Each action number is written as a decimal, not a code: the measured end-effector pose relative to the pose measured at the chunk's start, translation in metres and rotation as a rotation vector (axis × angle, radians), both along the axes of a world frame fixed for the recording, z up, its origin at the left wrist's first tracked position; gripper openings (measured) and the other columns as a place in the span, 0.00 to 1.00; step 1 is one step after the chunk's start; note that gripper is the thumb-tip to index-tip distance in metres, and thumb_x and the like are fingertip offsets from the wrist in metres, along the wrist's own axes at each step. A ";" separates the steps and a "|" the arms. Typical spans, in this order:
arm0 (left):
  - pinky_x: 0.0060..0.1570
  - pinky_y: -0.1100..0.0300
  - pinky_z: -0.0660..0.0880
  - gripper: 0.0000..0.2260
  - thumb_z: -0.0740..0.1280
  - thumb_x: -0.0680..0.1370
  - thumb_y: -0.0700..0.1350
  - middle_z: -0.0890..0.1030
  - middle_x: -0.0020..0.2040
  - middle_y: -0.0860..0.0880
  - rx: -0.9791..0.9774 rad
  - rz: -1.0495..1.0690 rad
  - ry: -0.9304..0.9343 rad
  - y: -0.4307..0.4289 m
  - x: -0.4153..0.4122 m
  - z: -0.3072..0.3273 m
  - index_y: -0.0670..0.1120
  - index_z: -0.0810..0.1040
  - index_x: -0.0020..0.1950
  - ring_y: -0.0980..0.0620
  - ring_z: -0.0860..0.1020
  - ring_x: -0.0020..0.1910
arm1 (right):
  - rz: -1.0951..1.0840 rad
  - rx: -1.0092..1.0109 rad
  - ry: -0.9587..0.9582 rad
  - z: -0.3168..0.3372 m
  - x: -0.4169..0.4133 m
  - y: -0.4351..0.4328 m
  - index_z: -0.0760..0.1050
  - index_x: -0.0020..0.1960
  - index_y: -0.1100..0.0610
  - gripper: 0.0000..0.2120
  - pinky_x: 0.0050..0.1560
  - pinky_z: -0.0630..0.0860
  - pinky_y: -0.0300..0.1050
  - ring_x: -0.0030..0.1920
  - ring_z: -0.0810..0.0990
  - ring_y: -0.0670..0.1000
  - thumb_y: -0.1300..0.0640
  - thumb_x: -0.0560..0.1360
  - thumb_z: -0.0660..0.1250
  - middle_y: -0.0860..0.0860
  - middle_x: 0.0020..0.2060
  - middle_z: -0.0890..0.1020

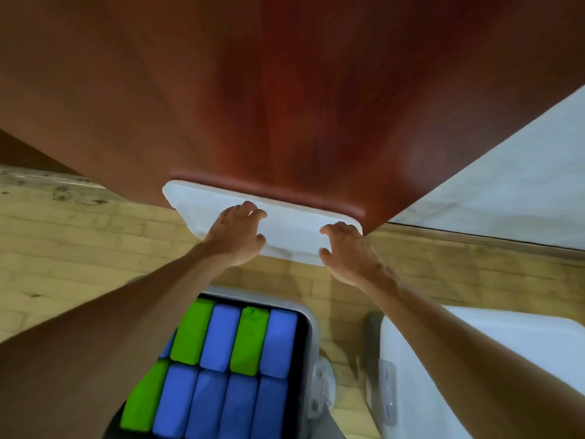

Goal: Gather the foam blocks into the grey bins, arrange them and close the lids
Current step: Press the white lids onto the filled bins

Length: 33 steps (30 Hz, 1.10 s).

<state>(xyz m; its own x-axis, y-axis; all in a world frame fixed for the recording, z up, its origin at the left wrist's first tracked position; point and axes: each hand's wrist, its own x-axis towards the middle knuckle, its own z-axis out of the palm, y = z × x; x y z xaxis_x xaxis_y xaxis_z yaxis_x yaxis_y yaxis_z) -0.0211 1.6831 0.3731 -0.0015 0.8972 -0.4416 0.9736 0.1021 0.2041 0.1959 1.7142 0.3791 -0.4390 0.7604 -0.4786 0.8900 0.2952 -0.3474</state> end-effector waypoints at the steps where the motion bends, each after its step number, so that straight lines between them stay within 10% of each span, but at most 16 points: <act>1: 0.73 0.54 0.54 0.24 0.61 0.78 0.46 0.62 0.74 0.46 0.016 0.011 0.000 0.005 -0.001 -0.020 0.46 0.63 0.74 0.47 0.61 0.73 | 0.010 0.017 -0.011 -0.021 -0.005 0.005 0.64 0.73 0.58 0.23 0.67 0.66 0.49 0.69 0.65 0.55 0.55 0.79 0.59 0.55 0.70 0.68; 7: 0.76 0.50 0.46 0.27 0.61 0.79 0.49 0.59 0.75 0.47 0.135 0.040 0.041 0.036 -0.017 -0.099 0.48 0.56 0.77 0.46 0.55 0.75 | 0.081 0.306 -0.049 -0.108 -0.032 0.035 0.64 0.72 0.59 0.26 0.65 0.65 0.53 0.66 0.68 0.58 0.51 0.77 0.63 0.56 0.67 0.69; 14: 0.71 0.47 0.56 0.17 0.53 0.82 0.55 0.71 0.58 0.44 0.234 0.052 0.092 0.027 -0.011 -0.120 0.51 0.76 0.63 0.43 0.69 0.59 | 0.072 0.342 -0.082 -0.132 -0.046 0.020 0.73 0.60 0.57 0.20 0.53 0.68 0.54 0.55 0.73 0.59 0.46 0.81 0.50 0.57 0.55 0.76; 33: 0.66 0.48 0.61 0.18 0.56 0.82 0.55 0.64 0.63 0.48 -0.184 -0.084 -0.251 -0.136 -0.119 0.030 0.52 0.69 0.70 0.46 0.65 0.64 | 0.040 0.416 -0.065 0.021 -0.115 -0.156 0.76 0.55 0.56 0.16 0.54 0.68 0.58 0.49 0.76 0.55 0.47 0.74 0.60 0.51 0.50 0.78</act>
<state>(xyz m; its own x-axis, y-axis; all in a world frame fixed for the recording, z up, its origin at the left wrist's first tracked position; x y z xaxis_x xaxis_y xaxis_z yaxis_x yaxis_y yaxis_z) -0.1401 1.5473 0.4031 0.1989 0.7946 -0.5736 0.9016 0.0810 0.4249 0.0810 1.5585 0.4006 -0.4508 0.8778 -0.1620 0.8914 0.4329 -0.1344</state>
